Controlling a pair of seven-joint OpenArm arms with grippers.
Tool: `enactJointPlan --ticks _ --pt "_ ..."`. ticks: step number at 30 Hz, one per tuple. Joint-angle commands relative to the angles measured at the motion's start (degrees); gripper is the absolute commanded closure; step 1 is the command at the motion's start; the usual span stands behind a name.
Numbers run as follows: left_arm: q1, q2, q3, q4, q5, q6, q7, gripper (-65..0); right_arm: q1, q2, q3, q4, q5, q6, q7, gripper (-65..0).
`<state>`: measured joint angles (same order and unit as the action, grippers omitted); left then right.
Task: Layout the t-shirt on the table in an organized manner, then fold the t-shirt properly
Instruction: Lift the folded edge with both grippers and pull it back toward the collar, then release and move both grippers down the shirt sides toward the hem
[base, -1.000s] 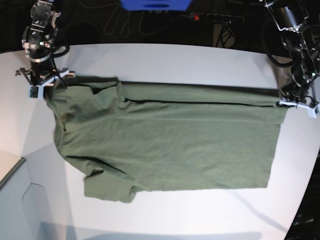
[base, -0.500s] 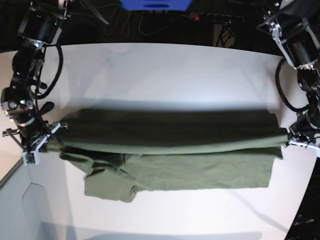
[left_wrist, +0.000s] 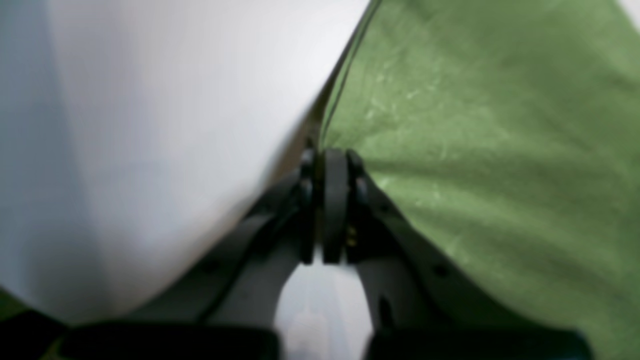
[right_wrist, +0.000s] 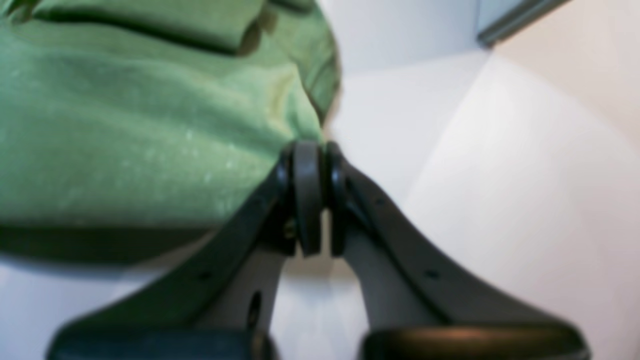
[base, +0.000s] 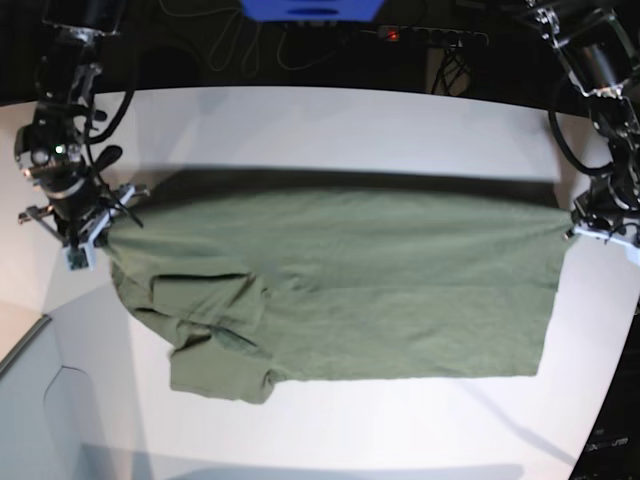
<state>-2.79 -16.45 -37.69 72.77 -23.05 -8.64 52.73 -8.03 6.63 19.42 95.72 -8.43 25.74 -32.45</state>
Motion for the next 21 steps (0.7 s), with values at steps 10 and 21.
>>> enactJointPlan --ticks 10,21 --pt "8.5 -0.7 -0.2 4.4 -0.6 -0.1 -3.8 0.0 -14.0 -0.8 0.3 0.9 0.1 -0.1 11.7 0.0" --pt "14.5 -0.9 -2.3 4.8 -0.6 -0.2 -4.2 0.0 -21.3 -1.1 2.4 0.8 0.1 -0.1 19.1 0.0"
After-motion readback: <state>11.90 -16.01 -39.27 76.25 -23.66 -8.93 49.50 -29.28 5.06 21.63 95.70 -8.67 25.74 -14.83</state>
